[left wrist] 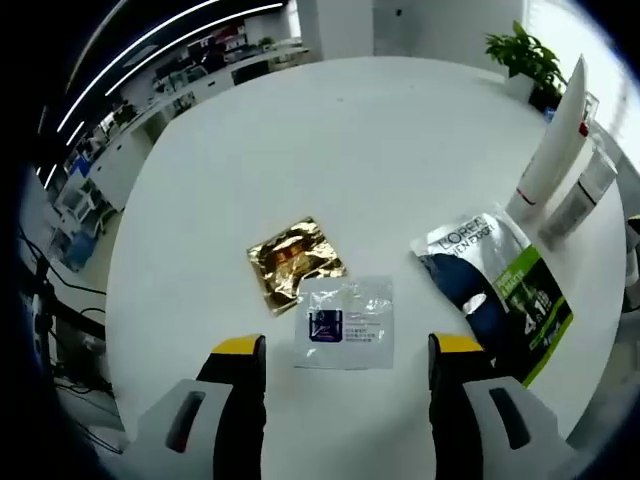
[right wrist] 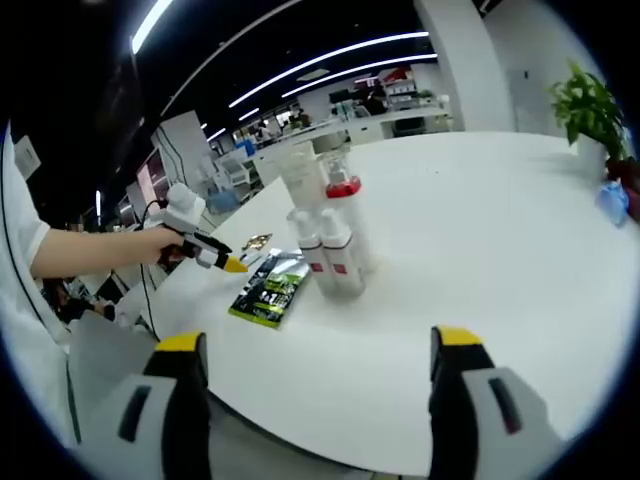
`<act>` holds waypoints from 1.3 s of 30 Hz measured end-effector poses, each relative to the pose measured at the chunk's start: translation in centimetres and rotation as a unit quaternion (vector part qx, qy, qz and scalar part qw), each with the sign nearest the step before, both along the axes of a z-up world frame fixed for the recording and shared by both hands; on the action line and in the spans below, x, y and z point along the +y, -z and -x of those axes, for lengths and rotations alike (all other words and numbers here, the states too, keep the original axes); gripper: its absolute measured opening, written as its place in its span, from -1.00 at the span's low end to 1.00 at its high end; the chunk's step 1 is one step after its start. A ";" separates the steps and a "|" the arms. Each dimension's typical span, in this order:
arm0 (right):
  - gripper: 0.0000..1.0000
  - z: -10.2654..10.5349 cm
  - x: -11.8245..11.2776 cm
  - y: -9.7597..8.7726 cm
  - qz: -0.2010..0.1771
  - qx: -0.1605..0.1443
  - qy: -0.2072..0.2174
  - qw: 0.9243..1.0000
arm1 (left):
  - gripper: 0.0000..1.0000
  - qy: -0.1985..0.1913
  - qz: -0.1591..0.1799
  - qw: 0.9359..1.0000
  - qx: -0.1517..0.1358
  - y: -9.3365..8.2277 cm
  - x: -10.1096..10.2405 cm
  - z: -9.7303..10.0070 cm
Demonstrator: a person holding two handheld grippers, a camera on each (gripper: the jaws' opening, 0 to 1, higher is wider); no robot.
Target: Arrange the skincare products in the storage area until every visible bottle or jar stands upright without overlapping.
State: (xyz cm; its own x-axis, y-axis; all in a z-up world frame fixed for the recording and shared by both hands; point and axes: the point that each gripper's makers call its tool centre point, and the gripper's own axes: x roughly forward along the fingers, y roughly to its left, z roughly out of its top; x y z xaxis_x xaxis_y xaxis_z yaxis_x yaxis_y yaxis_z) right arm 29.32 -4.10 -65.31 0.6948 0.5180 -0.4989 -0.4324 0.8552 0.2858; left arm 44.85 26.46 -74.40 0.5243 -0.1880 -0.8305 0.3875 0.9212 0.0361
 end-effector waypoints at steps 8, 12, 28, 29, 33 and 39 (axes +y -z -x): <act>0.84 -0.2 -0.1 0.0 0.000 0.000 0.001 1.000 | 0.17 -0.009 0.000 1.000 0.006 0.5 0.0 -0.4; 0.84 -0.5 0.0 0.0 0.001 -0.001 -0.002 1.000 | 0.10 -0.018 0.010 1.000 0.007 0.6 0.0 -0.5; 0.84 -0.5 -0.1 -0.3 0.003 -0.005 -0.004 1.000 | -0.23 -0.065 0.049 0.997 0.004 0.0 0.1 -0.3; 0.84 -0.5 -0.1 -0.4 0.003 -0.005 -0.005 1.000 | -0.23 -0.067 0.053 0.996 0.005 0.1 0.2 -0.4; 0.84 -0.6 0.1 -0.7 0.003 -0.009 -0.008 1.000 | -0.24 -0.077 0.059 0.995 0.006 -0.4 0.2 0.2; 0.83 -0.7 0.4 -1.0 0.002 -0.015 -0.014 1.000 | -0.24 -0.102 0.077 0.992 0.007 -1.1 0.6 0.9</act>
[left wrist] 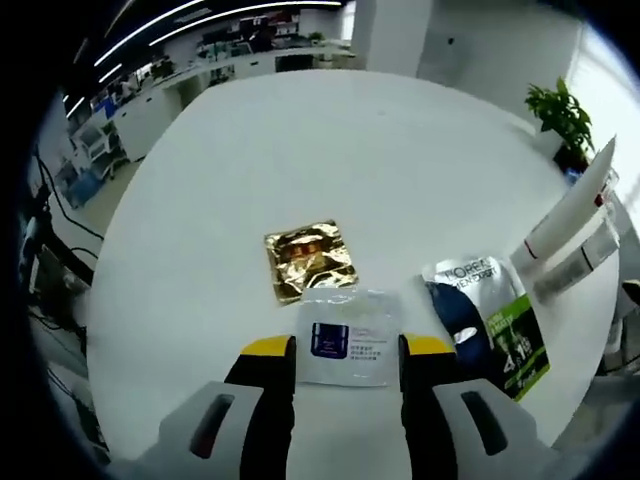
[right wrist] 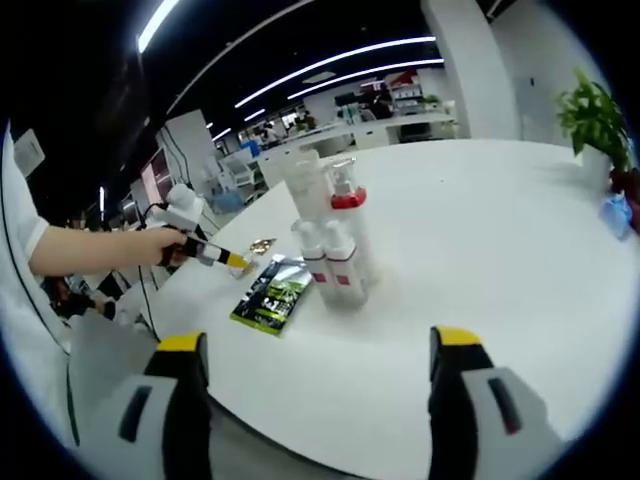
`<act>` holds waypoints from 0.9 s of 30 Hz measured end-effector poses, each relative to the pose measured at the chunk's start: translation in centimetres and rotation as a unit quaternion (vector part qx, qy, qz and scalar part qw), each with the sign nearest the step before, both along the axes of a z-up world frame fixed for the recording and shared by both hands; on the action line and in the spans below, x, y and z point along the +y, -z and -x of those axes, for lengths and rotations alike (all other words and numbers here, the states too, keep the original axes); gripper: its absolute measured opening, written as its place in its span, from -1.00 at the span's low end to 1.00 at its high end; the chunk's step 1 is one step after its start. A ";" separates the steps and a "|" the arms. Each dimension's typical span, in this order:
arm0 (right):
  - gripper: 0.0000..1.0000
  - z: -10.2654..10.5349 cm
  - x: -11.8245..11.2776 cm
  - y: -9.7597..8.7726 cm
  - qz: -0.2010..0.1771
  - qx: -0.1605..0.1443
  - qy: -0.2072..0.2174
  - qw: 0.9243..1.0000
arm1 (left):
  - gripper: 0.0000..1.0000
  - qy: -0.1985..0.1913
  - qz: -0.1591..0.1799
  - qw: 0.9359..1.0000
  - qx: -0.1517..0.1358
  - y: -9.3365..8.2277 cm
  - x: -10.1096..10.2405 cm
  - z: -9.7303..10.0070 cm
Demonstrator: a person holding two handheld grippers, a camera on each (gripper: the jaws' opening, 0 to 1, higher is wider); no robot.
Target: Arrange the skincare products in the storage area until every visible bottle or jar stands upright without overlapping.
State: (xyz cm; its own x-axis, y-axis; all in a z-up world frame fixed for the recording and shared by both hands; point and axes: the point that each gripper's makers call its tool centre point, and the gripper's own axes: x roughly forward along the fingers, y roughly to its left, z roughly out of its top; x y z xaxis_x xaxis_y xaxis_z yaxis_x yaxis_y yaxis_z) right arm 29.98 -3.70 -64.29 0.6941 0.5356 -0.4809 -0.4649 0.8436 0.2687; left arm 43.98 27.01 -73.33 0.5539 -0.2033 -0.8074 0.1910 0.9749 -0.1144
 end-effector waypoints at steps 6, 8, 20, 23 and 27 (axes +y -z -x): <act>0.84 0.2 0.2 -0.3 0.000 -0.005 -0.007 1.000 | -0.24 -0.026 0.013 1.000 0.007 -0.6 -0.1 1.3; 0.84 0.3 0.1 -0.3 0.000 -0.006 -0.008 1.000 | -0.23 -0.033 0.016 0.999 0.011 -0.5 0.0 1.6; 0.84 0.7 -0.2 -0.7 0.001 -0.015 -0.014 1.000 | -0.23 -0.071 0.022 0.997 0.024 -0.7 -0.6 4.2; 0.84 0.8 -0.2 -0.8 0.001 -0.016 -0.015 1.000 | -0.23 -0.073 0.018 0.997 0.024 -0.5 -0.7 4.8; 0.83 1.0 -0.1 -0.7 0.001 -0.016 -0.017 1.000 | -0.23 -0.076 0.013 0.997 0.023 -0.5 -0.8 5.7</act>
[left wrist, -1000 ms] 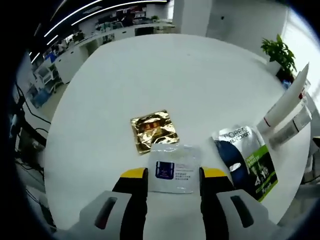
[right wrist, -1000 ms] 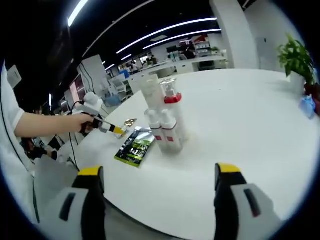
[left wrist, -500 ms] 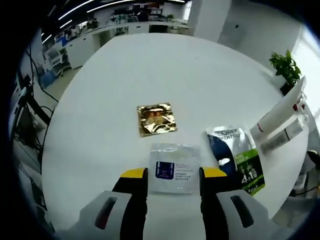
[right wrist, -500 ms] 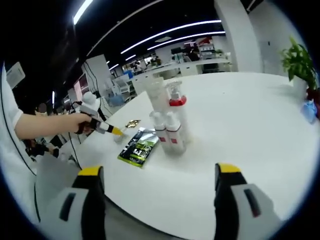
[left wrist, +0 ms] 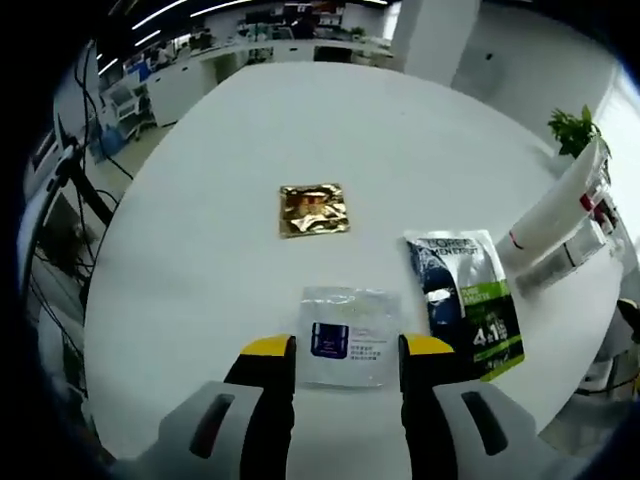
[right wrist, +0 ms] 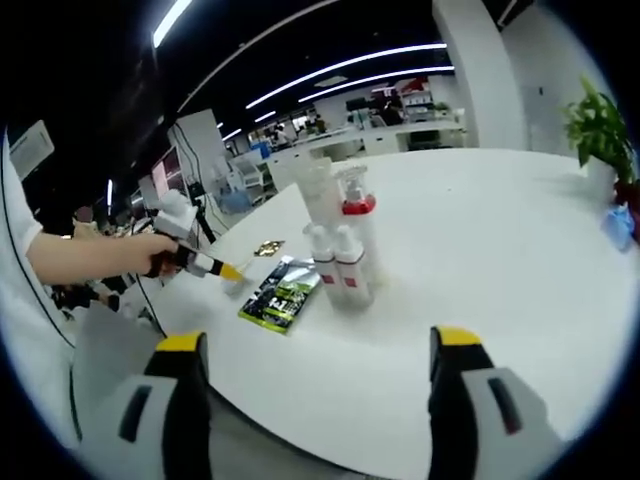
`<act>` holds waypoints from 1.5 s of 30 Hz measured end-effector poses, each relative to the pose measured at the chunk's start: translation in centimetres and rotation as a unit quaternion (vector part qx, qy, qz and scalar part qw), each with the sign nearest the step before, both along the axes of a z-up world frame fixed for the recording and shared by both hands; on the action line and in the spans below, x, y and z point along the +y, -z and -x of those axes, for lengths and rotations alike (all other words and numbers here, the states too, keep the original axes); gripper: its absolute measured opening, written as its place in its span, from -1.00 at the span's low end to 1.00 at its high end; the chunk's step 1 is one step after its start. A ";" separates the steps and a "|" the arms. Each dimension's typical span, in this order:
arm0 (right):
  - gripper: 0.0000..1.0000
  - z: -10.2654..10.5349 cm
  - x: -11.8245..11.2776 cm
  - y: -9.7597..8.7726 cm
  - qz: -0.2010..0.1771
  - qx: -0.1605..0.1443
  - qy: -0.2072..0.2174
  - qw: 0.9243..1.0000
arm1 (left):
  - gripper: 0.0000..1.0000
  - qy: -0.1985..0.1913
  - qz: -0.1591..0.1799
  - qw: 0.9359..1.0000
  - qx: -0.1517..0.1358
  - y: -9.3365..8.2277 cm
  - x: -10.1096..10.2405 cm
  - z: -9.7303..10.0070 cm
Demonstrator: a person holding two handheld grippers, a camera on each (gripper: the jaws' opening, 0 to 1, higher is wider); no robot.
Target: Arrange the skincare products in the storage area until every visible bottle or jar stands upright without overlapping.
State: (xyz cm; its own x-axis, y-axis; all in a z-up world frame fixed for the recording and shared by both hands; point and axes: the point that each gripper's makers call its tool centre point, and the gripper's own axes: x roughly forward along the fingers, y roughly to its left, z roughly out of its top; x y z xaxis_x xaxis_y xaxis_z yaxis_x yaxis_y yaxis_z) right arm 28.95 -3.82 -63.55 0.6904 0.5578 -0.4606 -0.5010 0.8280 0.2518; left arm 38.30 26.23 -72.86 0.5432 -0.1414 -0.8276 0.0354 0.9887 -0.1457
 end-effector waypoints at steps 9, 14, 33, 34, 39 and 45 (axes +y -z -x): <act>0.83 0.6 0.2 0.0 0.001 0.002 -0.001 1.000 | -0.23 -0.035 0.004 0.999 -0.013 0.1 -1.0 1.9; 0.83 0.8 0.1 0.1 0.002 0.002 0.000 1.000 | -0.23 -0.043 0.002 0.999 -0.018 0.6 -1.8 2.3; 0.83 1.3 0.0 -0.1 0.004 0.002 0.001 1.000 | -0.22 -0.058 -0.003 0.998 -0.021 1.4 -2.1 2.0; 0.83 1.3 0.0 0.0 0.004 0.002 0.001 1.000 | -0.21 -0.058 -0.002 0.998 -0.020 1.4 -2.2 1.9; 0.83 1.5 0.0 -0.1 0.005 0.003 0.001 1.000 | -0.14 -0.044 -0.005 0.999 -0.022 1.3 -2.3 1.9; 0.83 1.5 0.1 -0.3 0.005 0.000 -0.002 1.000 | -0.10 -0.020 -0.010 0.999 -0.030 0.8 -2.5 2.0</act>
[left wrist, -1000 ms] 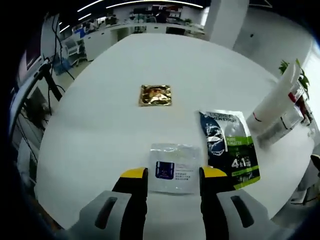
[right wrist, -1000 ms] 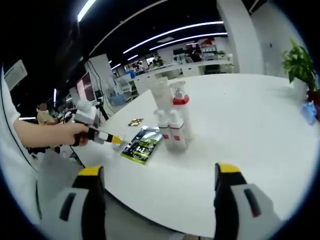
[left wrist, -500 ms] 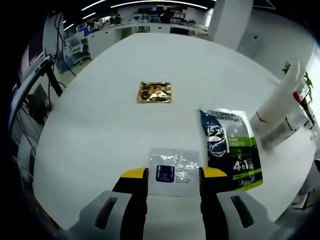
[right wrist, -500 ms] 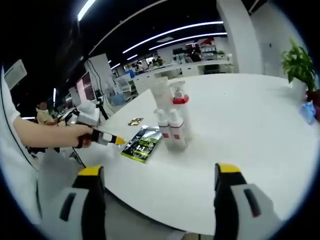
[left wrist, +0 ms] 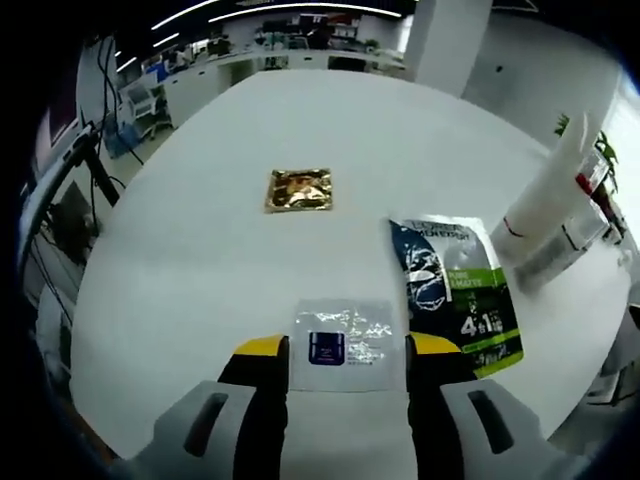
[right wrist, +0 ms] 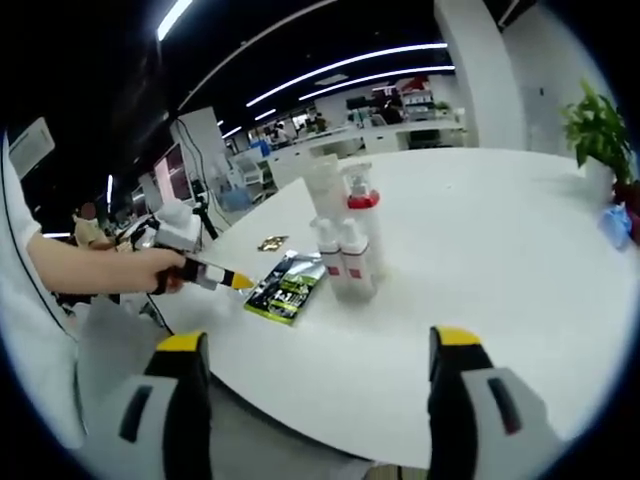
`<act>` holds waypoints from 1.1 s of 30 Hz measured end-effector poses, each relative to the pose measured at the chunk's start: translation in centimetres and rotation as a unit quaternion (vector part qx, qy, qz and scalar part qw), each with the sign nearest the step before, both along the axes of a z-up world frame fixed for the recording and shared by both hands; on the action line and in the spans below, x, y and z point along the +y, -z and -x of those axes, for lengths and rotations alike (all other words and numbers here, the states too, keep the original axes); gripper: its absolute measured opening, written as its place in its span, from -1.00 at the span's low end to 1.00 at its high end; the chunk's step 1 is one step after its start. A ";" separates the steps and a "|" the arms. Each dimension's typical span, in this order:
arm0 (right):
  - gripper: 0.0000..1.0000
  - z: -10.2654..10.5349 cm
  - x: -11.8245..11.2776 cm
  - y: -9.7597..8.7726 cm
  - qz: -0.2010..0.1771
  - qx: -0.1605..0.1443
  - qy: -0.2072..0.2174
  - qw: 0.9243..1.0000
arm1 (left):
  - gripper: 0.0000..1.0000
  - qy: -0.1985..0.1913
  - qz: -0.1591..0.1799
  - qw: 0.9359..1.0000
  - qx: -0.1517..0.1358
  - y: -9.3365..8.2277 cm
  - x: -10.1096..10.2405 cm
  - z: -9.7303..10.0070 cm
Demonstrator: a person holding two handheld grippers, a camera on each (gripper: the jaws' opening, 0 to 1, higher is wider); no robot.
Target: Arrange the skincare products in the storage area until every visible bottle or jar stands upright without overlapping.
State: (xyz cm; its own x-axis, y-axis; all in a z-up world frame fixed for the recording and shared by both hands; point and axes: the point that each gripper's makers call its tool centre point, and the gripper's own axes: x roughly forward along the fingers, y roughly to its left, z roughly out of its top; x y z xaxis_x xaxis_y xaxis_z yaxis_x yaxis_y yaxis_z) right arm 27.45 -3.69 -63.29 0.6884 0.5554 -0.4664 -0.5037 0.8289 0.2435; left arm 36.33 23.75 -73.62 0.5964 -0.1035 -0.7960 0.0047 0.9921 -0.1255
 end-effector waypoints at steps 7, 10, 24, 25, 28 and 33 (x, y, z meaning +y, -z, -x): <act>0.82 0.0 0.4 -0.2 0.001 -0.003 -0.006 1.000 | -0.05 0.040 -0.009 0.999 -0.013 -0.9 0.2 0.0; 0.82 0.0 0.6 -0.2 0.003 -0.003 -0.007 1.000 | -0.03 0.058 -0.013 0.998 -0.020 -1.3 0.4 0.0; 0.83 -0.2 1.3 -0.5 0.006 -0.005 -0.006 1.000 | 0.20 0.153 -0.033 0.986 -0.057 -3.9 1.6 1.6; 0.83 -0.2 1.3 -0.5 0.007 -0.005 -0.006 1.000 | 0.21 0.156 -0.033 0.986 -0.058 -4.0 1.7 1.7; 0.83 -0.3 1.1 -0.6 0.009 -0.007 -0.005 1.000 | 0.27 0.162 -0.021 0.985 -0.060 -4.6 2.0 2.2; 0.83 -0.4 0.9 -0.7 0.010 -0.008 -0.003 1.000 | 0.44 0.172 0.008 0.983 -0.060 -5.3 2.0 3.3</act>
State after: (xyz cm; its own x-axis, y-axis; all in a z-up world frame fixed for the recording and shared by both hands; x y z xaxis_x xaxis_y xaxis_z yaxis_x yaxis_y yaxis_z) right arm 27.90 -2.74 -62.55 0.6924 0.5499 -0.4671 -0.5123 0.8306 0.2184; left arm 33.02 25.79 -68.33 0.6135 -0.3266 -0.7190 0.3548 0.9274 -0.1185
